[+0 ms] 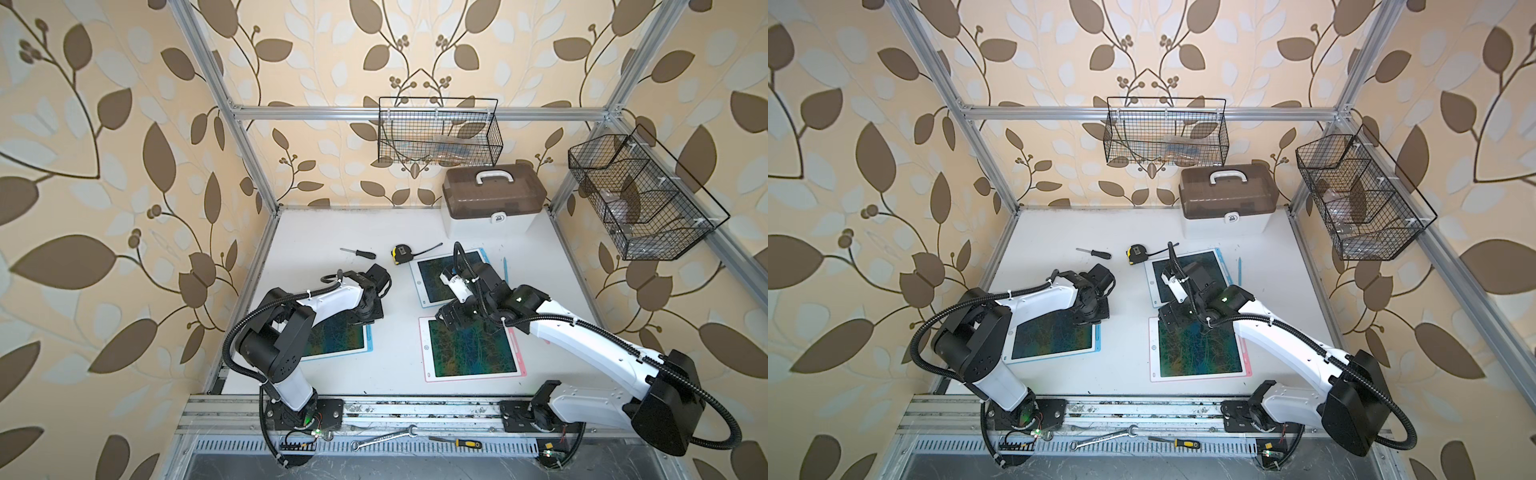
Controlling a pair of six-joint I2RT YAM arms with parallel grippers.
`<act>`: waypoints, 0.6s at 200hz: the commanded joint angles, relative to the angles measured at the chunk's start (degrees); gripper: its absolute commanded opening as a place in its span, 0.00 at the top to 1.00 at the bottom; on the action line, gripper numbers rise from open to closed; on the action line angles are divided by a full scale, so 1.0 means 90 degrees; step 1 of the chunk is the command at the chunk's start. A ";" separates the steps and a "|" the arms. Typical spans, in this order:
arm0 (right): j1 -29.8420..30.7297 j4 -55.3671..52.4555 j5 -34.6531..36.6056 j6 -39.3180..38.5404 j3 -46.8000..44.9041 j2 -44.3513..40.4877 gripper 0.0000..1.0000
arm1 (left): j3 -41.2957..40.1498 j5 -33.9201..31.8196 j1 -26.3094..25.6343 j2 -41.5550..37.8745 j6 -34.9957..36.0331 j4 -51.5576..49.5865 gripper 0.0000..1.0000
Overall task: Place the stylus back onto the writing tablet
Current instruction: Place the stylus on the writing tablet.
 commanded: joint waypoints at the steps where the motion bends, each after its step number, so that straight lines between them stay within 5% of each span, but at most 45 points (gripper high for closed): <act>1: 0.0029 -0.0100 0.0025 -0.0060 0.0135 -0.0026 0.02 | -0.0038 -0.0326 -0.0007 0.0264 0.0344 -0.0412 1.00; 120: 0.0035 -0.0108 -0.0003 -0.0048 0.0213 0.0011 0.02 | -0.0048 -0.0191 -0.0010 0.0146 0.0493 -0.0419 1.00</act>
